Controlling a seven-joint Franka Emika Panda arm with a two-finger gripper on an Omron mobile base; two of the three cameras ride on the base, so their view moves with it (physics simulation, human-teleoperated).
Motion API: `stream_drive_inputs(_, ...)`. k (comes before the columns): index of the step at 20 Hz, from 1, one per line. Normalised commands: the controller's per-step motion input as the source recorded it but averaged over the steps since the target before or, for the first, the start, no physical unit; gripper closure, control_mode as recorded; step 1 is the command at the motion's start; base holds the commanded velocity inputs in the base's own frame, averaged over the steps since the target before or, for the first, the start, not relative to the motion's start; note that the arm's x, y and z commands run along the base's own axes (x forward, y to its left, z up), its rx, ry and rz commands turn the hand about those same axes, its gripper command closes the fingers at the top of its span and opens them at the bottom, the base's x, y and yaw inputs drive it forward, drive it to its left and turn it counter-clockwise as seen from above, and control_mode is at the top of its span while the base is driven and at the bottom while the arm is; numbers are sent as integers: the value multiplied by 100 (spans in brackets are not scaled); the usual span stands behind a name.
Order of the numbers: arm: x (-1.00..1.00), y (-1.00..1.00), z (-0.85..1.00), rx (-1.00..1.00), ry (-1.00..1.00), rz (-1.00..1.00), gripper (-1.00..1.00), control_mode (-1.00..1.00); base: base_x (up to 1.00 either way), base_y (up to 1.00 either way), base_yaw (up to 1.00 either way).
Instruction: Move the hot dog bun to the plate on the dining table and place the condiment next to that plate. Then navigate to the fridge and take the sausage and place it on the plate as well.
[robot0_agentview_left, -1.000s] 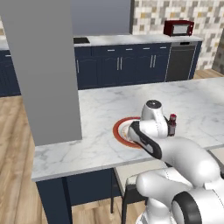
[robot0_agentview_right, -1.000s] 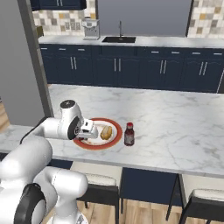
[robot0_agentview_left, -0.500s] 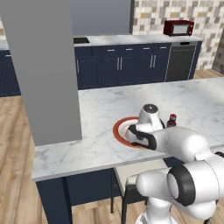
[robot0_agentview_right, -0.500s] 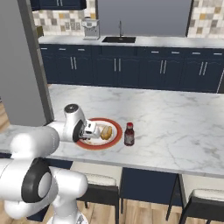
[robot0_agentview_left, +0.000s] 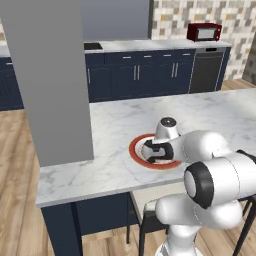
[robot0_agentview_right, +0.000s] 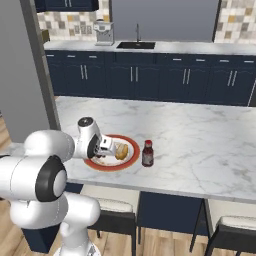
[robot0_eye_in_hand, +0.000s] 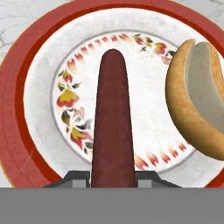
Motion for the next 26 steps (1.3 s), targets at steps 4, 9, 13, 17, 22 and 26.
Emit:
stream_drive_inputs(4, 0, 0, -43, 0, 0, 0, 100, -100, 0, 0, 0)
stream_drive_inputs(9, 0, 0, -14, 0, -3, 0, -100, -100, 0, 0, 0)
stream_drive_inputs(13, 3, 0, 5, 0, -6, 0, -100, -100, 0, 0, 0)
stream_drive_inputs(17, 0, 0, 37, 0, -9, 0, -100, -100, 0, 0, 0)
stream_drive_inputs(22, -53, 0, 97, 2, -13, 2, -100, -100, 0, 0, 0)
stream_drive_inputs(26, -68, 0, 100, 0, 0, 1, -100, -100, 0, 0, 0)
